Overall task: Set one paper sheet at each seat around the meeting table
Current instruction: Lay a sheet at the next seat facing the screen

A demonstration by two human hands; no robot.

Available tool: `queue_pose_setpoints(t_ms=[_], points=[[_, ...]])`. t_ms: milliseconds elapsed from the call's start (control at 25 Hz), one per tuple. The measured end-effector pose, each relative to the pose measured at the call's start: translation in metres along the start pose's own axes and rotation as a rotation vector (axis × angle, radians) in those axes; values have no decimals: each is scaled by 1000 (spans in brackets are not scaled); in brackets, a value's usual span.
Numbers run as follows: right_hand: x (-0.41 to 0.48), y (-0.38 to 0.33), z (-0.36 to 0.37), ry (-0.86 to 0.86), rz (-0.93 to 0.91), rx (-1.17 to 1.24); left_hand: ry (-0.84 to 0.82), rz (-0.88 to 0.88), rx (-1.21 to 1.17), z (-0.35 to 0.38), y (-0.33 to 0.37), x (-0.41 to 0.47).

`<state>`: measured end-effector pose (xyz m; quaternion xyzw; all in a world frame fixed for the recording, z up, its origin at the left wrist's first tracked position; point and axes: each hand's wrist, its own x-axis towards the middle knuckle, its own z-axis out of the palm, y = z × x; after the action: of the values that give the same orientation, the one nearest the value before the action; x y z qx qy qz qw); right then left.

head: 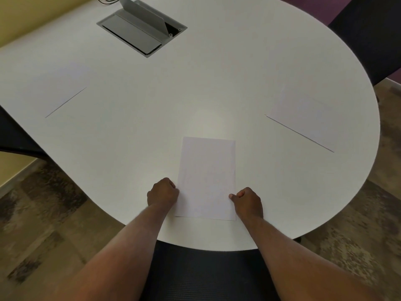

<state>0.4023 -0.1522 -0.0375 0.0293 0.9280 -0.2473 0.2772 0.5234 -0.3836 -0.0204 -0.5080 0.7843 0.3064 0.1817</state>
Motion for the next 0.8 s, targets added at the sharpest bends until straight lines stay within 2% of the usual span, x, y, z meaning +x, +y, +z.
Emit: queue_pose_setpoints(t_ms=[160, 320, 560, 800], points=[[-6, 5, -16, -3, -92, -24, 63, 40, 42, -6, 6, -10], [-17, 5, -43, 11, -229, -126, 143, 162, 154, -14, 24, -35], [-39, 7, -94, 55, -440, -365, 219, 465, 408, -19, 53, -83], [-45, 21, -160, 97, -526, -457, 252, 699, 559, -15, 109, -129]])
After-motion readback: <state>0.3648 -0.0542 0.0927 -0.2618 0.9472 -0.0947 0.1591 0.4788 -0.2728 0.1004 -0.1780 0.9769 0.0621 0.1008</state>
